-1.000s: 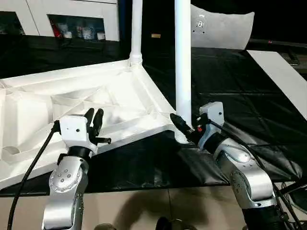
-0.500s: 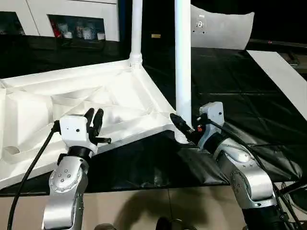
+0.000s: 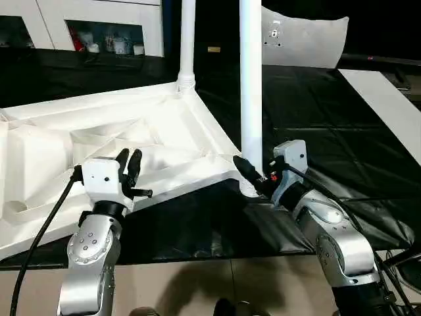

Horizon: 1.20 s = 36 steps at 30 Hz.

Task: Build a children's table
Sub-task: Insert table leg to table base

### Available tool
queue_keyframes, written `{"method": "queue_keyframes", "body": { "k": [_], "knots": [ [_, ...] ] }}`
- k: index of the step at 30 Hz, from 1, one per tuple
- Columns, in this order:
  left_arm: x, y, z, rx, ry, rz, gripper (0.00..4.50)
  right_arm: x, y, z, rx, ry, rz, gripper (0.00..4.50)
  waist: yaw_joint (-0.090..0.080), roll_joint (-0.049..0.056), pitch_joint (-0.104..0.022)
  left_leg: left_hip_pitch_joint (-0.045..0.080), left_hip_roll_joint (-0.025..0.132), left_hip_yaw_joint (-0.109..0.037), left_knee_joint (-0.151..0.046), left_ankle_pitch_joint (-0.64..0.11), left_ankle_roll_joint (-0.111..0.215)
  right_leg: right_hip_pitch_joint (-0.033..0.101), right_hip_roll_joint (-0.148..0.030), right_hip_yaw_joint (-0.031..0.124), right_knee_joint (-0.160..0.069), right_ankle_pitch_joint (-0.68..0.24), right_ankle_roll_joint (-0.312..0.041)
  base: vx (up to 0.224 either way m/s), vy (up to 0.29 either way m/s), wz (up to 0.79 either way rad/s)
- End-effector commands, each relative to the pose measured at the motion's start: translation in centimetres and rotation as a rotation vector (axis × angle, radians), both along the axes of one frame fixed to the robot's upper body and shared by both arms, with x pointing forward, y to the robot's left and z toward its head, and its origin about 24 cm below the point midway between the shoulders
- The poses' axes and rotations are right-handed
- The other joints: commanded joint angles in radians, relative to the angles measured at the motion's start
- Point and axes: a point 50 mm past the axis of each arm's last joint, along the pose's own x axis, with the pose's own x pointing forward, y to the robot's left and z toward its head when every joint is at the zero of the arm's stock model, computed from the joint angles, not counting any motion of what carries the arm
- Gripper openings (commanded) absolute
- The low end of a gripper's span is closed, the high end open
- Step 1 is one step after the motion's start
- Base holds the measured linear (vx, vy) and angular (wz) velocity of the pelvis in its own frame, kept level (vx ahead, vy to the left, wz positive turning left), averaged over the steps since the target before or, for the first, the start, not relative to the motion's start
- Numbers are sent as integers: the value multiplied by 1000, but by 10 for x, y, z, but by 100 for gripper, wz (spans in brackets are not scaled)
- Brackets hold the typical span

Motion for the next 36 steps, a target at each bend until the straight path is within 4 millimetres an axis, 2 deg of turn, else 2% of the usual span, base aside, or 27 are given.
{"method": "queue_keyframes", "body": {
  "k": [1, 36],
  "knots": [
    [-1, -3, 4, -2, -19, -9, 101, 2, -6, 3, -3, -11, -21, 188, 4, 9, -67, -24, 27, 3, -71, -51, 94, 82, -62, 63, -74, -370, 10, 0, 0, 0],
    [-1, -3, 4, -2, -19, -9, 101, 2, -6, 3, -3, -11, -21, 188, 4, 8, -67, -24, 26, 3, -71, -50, 95, 83, -63, 63, -73, -364, 6, 0, 0, 0]
  ]
}}
